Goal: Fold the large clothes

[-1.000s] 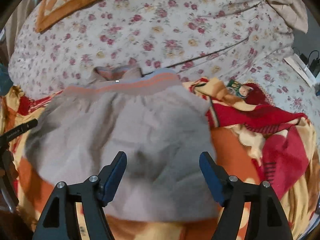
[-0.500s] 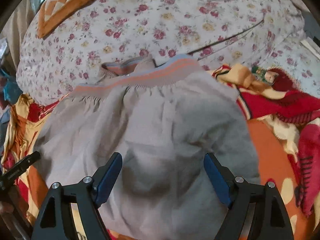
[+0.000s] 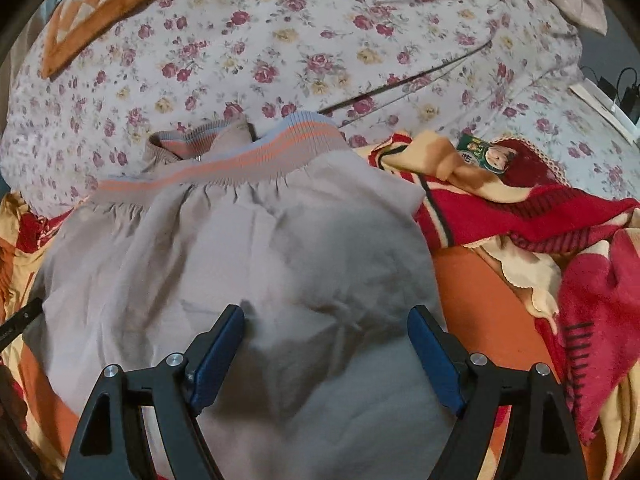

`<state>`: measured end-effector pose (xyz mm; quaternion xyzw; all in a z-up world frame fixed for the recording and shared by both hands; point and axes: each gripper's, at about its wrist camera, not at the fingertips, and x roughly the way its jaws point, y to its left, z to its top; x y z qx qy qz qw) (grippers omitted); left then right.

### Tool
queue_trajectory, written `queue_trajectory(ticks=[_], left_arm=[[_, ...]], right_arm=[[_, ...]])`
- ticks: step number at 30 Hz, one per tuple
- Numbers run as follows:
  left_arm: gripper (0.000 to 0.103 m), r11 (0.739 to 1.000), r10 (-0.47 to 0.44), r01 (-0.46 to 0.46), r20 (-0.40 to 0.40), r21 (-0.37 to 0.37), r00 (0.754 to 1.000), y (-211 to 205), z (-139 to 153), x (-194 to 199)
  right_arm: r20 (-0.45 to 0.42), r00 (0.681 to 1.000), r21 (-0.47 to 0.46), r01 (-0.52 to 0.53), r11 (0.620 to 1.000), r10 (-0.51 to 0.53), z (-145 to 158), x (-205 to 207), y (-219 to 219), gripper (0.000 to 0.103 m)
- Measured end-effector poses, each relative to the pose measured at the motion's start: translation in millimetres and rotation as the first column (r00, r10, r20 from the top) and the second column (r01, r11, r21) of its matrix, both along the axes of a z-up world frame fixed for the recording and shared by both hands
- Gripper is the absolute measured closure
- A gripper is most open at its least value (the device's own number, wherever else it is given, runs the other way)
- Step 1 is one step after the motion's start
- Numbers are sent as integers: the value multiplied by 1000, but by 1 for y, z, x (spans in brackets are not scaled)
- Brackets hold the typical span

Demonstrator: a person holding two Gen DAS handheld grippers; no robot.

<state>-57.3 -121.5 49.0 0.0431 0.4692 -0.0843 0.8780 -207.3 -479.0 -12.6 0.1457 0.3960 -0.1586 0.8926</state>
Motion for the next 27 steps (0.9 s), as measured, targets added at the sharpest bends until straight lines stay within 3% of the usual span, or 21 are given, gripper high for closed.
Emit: queue_trajectory(ticks=[8, 16, 27], left_arm=[[27, 1000, -1, 1, -1, 6, 1000, -1, -1, -1], [27, 1000, -4, 4, -2, 9, 1000, -2, -2, -1], [27, 1000, 7, -7, -9, -15, 1000, 1, -3, 4]], right_arm=[[124, 989, 39, -92, 995, 87, 19, -13, 15, 22], [62, 988, 35, -143, 989, 140, 6, -2, 31, 22], [73, 988, 52, -142, 989, 138, 7, -5, 29, 21]])
